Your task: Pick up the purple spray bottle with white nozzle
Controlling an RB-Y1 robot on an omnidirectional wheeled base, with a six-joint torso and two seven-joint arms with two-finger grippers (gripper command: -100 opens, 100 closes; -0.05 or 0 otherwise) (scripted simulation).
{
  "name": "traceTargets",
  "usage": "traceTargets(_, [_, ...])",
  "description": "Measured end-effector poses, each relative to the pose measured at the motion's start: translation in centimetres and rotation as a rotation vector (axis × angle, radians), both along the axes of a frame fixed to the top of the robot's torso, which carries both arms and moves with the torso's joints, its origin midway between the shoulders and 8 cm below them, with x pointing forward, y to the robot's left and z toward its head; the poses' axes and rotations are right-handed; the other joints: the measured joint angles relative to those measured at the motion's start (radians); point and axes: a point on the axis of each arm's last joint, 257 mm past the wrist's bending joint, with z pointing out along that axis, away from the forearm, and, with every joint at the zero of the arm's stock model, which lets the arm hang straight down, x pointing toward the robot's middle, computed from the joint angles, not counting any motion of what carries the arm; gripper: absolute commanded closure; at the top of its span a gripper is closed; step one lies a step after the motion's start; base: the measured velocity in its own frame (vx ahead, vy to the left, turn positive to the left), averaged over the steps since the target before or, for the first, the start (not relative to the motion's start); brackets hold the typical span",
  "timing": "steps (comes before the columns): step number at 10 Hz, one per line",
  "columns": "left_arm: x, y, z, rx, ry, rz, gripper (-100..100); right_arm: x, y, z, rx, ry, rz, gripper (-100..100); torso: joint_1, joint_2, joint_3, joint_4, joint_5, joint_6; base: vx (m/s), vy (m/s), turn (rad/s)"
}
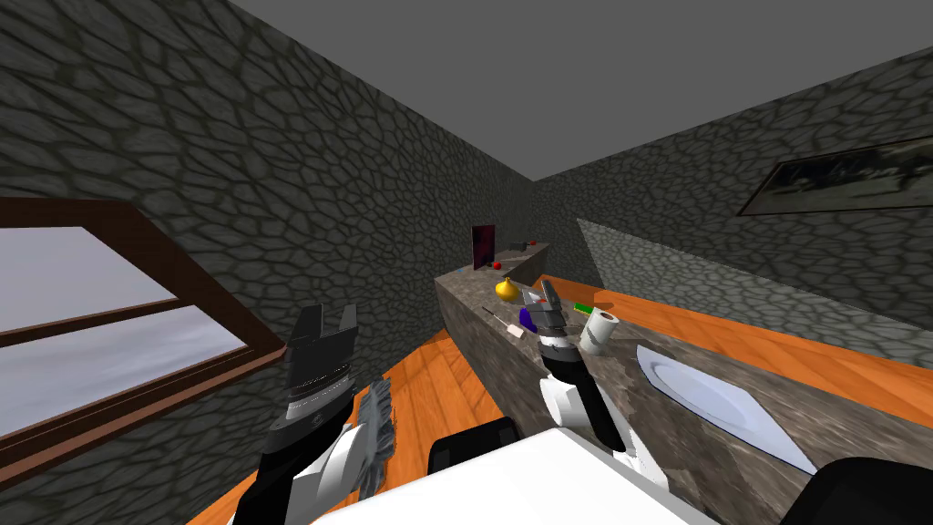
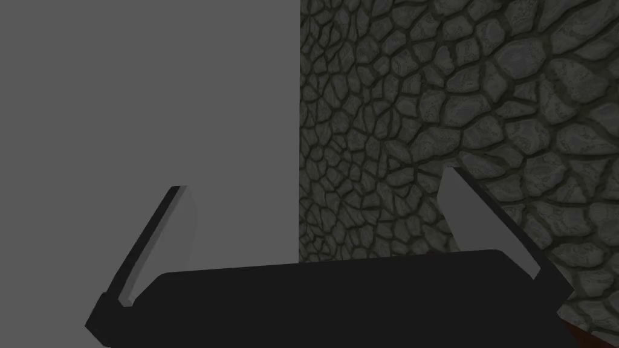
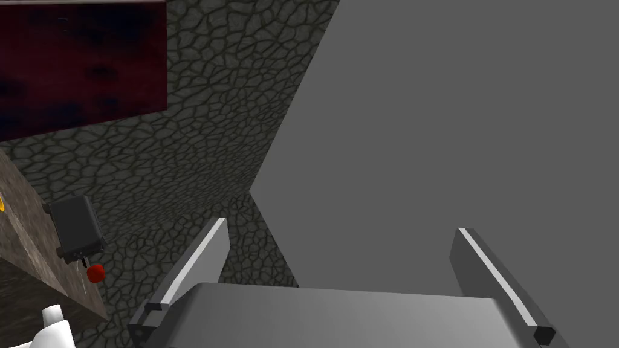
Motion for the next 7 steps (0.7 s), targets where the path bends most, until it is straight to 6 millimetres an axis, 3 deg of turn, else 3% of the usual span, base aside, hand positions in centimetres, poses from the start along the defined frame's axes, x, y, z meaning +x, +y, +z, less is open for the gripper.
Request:
traceTargets(4, [0.0,0.0,0.0,0.000,0.000,0.000,0,0.5,0.8,-0.9,-0.130,0.043,0.011,-100,-0.002,0.004,0.002,0.001,0.000,0.000,-0.060,-0.023,0.001])
traceTargets(7, [0.0,0.0,0.0,0.000,0.000,0.000,0,1.4,0.9,-2.6,-0.275,0.101,-0.024,-100,-0.003,0.008,0.005,0.002,-0.001,0.000,-0.115,-0.040,0.034])
